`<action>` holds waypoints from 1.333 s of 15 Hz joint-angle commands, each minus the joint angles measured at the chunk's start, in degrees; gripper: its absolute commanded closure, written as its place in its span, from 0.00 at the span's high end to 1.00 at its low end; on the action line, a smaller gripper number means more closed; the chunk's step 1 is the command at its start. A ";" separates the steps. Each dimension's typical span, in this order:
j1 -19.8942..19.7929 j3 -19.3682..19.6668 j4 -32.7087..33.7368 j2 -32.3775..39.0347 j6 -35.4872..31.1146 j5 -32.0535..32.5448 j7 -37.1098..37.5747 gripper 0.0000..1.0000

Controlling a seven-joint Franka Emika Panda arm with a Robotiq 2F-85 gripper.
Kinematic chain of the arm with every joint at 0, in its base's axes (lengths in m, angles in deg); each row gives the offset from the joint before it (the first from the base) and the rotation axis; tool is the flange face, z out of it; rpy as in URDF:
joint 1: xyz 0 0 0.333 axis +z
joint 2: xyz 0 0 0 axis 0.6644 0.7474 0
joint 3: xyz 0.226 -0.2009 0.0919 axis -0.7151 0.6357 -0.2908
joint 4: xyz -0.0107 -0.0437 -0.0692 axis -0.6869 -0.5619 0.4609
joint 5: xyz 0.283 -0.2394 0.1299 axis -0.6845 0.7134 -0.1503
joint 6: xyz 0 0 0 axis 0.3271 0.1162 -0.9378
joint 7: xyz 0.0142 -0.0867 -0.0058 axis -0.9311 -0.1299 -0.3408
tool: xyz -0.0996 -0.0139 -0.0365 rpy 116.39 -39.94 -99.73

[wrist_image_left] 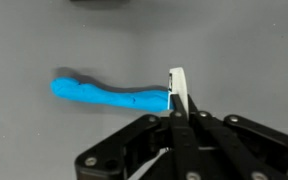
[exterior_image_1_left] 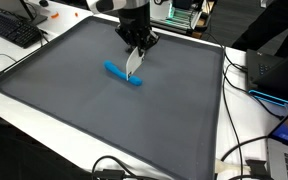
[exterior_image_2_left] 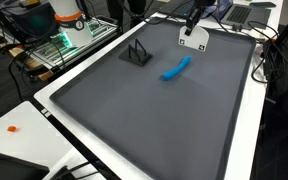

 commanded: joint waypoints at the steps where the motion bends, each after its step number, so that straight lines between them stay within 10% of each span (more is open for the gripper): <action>1: 1.06 0.85 3.47 3.47 1.36 2.47 -1.99 0.01; 20: 1.24 1.38 3.86 8.57 -3.09 3.32 -3.56 0.01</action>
